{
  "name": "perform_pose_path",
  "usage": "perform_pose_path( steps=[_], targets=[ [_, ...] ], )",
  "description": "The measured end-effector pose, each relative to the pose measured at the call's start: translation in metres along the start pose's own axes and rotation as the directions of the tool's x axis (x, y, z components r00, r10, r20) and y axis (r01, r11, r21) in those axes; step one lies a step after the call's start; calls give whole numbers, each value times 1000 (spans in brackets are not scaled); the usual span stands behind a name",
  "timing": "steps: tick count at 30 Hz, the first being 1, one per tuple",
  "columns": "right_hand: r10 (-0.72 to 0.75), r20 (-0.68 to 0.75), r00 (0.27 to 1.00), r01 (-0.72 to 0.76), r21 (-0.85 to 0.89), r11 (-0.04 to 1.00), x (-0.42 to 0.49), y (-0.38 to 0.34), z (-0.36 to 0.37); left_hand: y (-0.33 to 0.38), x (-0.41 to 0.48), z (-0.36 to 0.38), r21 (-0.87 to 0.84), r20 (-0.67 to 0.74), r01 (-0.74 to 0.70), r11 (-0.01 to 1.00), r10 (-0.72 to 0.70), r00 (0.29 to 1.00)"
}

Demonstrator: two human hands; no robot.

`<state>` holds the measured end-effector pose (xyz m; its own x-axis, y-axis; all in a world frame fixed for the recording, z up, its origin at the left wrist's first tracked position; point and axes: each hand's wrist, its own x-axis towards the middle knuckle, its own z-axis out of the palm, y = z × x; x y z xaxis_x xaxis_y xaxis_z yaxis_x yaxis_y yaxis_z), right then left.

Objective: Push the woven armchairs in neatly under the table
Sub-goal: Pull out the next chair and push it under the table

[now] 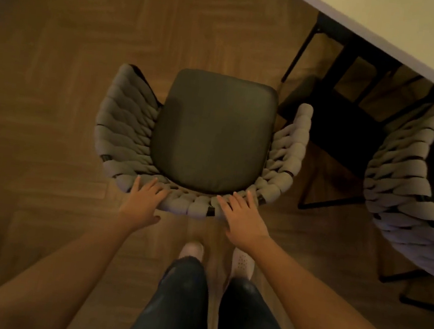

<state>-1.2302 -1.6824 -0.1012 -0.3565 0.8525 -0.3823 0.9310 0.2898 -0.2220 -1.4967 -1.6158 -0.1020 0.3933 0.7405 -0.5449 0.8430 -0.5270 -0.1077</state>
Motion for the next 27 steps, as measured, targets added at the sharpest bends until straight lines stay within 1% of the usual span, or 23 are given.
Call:
perform_pose_path(
  steps=[2, 4, 5, 7, 8, 10, 11, 14, 20, 27],
  targets=[
    [62, 38, 997, -61, -32, 998, 14, -13, 1, -32, 9, 3, 37, 30, -70, 997, 69, 997],
    [127, 97, 987, -120, -74, 990, 29, -21, -4, -62, 20, 0, 123, 98, -148, 981, 137, 986],
    [153, 140, 978, -141, -90, 986, 34, -24, -8, -76, 27, -2, 140, 132, -193, 971, 175, 976],
    [225, 173, 959, -212, -94, 973, 45, -31, -15, -98, 41, -4, 178, 150, -278, 944, 253, 956],
    [256, 202, 945, -239, -101, 966, 47, -32, -19, -101, 43, -4, 174, 159, -312, 934, 286, 945],
    [340, 259, 904, -315, -133, 940, 54, -40, -21, -107, 50, -3, 140, 217, -411, 901, 377, 900],
    [382, 256, 888, -354, -149, 923, 58, -44, -18, -110, 53, -1, 140, 228, -446, 884, 410, 883],
    [460, 246, 853, -432, -160, 888, 61, -45, -10, -109, 59, -5, 123, 246, -493, 861, 455, 856],
    [537, 199, 820, -523, -123, 843, 66, -34, -13, -105, 85, -28, 140, 229, -563, 814, 527, 819],
    [598, 195, 778, -596, -72, 799, 68, -2, -29, -87, 139, -69, 196, 253, -589, 784, 540, 803]
  ],
)
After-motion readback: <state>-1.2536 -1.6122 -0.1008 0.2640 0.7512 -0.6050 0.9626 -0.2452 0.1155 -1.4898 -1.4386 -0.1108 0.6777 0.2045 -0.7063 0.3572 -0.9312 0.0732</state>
